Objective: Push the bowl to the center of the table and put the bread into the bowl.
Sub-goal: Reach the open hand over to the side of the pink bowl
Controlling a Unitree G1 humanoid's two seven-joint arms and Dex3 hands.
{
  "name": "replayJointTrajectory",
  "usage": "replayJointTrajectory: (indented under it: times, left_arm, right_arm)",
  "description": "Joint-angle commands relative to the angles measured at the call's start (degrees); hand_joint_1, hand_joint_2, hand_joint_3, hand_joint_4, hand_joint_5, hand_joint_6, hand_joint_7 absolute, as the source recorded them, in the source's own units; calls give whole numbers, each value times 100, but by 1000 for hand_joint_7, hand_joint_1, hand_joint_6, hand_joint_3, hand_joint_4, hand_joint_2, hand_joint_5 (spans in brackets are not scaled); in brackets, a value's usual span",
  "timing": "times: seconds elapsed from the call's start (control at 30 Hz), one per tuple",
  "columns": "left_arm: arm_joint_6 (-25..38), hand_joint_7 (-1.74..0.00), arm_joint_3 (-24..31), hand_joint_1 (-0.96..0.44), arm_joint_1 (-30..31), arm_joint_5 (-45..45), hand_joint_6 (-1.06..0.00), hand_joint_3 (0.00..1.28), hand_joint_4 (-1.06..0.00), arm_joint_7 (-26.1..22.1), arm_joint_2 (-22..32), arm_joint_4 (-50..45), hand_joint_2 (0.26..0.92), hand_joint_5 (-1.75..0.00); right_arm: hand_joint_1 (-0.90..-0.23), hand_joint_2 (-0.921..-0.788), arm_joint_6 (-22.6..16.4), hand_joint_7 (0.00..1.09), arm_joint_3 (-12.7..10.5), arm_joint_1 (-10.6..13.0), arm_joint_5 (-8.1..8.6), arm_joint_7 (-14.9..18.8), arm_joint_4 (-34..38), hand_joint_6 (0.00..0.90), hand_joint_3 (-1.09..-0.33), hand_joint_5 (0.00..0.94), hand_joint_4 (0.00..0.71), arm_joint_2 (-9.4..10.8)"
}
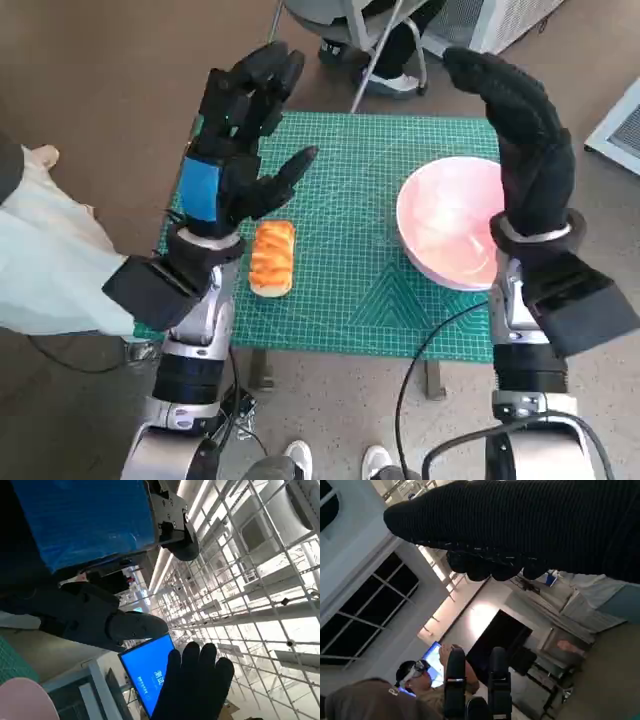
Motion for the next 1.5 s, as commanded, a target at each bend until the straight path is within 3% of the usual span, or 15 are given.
replayJointTrajectory:
  times: [0.03,0.63,0.97,1.03,1.23,1.37,1.5]
  left_arm:
    - [19,-754,2,-310,-54,13,-147,300,-417,1,47,-123,921,-28]
    - [-13,-761,24,-328,-56,-38,-150,296,-437,-59,72,-43,921,-37]
    - [-37,-762,49,-338,5,-145,-154,291,-444,-147,50,-28,921,-41]
    - [-45,-761,59,-338,22,-176,-154,290,-445,-166,52,-28,921,-41]
    - [-112,-754,120,-335,37,-252,-157,288,-446,-235,60,59,921,-41]
    - [-175,-746,155,-335,33,-260,-160,288,-446,-248,53,129,921,-40]
    - [-217,-720,177,-337,22,-253,-172,286,-448,-245,37,188,921,-38]
  right_arm:
    - [-532,-921,113,717,9,168,62,67,-20,7,-740,1,302,31]
    - [-548,-921,216,721,-84,306,15,-10,-112,15,-717,4,310,-12]
    - [-565,-921,-310,720,-611,270,166,45,779,11,-721,2,307,-499]
    - [-561,-921,-431,723,-736,239,126,-31,1065,6,-732,1,306,-619]
    - [-540,-921,-713,734,-1056,203,-301,-713,1897,0,-764,0,301,-989]
    - [-522,-921,-673,742,-1140,196,-555,-1202,2474,-1,-775,0,296,-1240]
    - [-505,-921,-536,747,-1183,196,-655,-1562,3028,-1,-785,0,290,-1402]
